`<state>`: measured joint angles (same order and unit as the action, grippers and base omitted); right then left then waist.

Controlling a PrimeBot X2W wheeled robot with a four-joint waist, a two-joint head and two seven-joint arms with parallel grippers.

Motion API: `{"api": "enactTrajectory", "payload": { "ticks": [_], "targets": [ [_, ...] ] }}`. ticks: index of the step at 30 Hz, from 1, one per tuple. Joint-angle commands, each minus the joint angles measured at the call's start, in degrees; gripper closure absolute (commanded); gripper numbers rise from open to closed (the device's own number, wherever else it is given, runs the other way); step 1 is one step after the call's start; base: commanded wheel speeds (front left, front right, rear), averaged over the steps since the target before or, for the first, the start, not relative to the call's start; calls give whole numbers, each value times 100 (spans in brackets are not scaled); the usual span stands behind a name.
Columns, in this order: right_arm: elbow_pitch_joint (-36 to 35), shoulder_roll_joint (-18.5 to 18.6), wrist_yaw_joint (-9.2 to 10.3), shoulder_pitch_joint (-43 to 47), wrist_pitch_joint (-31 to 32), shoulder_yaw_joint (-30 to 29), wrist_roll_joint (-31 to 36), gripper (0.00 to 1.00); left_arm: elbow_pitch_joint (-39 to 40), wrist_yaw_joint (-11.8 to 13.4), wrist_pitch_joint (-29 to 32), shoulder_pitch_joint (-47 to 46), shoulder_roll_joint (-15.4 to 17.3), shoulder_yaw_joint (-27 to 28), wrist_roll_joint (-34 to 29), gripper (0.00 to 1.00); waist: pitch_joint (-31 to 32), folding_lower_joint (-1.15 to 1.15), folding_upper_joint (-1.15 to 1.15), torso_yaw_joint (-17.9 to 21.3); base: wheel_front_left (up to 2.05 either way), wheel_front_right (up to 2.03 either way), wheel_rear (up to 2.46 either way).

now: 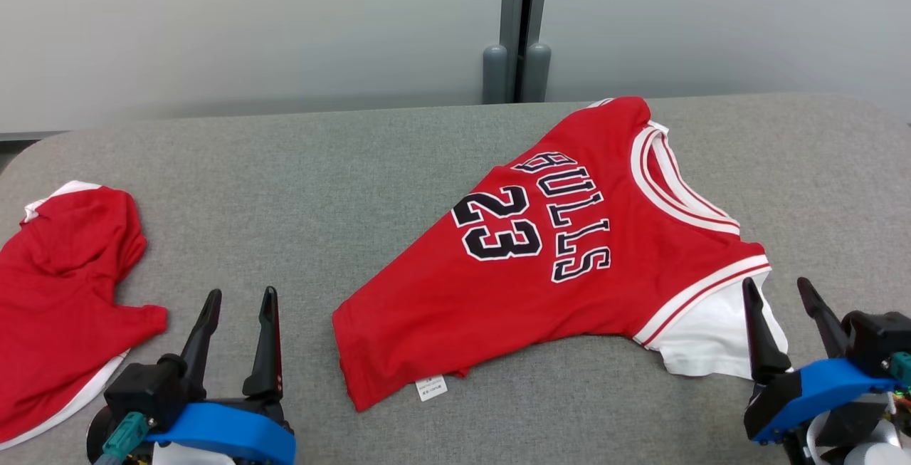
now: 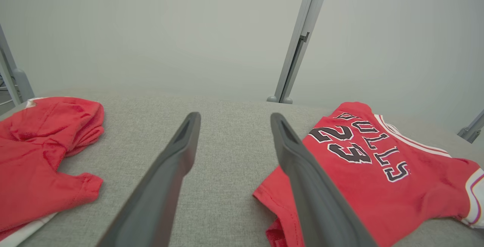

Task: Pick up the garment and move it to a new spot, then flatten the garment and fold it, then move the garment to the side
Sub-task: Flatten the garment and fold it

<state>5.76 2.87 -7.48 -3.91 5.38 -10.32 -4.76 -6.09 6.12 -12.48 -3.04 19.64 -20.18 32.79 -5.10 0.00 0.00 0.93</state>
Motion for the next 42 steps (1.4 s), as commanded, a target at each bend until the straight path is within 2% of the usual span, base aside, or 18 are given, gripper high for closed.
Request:
{"api": "enactTrajectory", "payload": {
  "ticks": [1,8,21,27,34,42],
  "targets": [
    [-15,6,-3,138,-169,51,-53,0,-2,42,-20,78,-9,-7,10,0,42,0,0,7,0,0,0],
    [71,6,-3,364,-817,476,-311,0,-5,112,-77,336,-22,18,39,0,262,0,0,60,0,0,0],
    [93,5,-3,338,-734,616,-340,0,108,246,-125,651,-29,27,67,0,435,0,0,79,0,0,0],
    [28,5,-3,318,-660,603,-375,0,175,286,42,660,56,-78,-31,0,387,0,0,83,0,0,0],
    [-41,6,-3,152,-197,475,-204,0,-184,10,655,477,-114,-768,-123,0,173,0,0,159,0,0,0],
    [439,5,-3,-120,311,-22,83,0,-1270,-198,756,124,-541,-1064,-13,0,-157,0,0,295,0,0,0]
  ]
}}
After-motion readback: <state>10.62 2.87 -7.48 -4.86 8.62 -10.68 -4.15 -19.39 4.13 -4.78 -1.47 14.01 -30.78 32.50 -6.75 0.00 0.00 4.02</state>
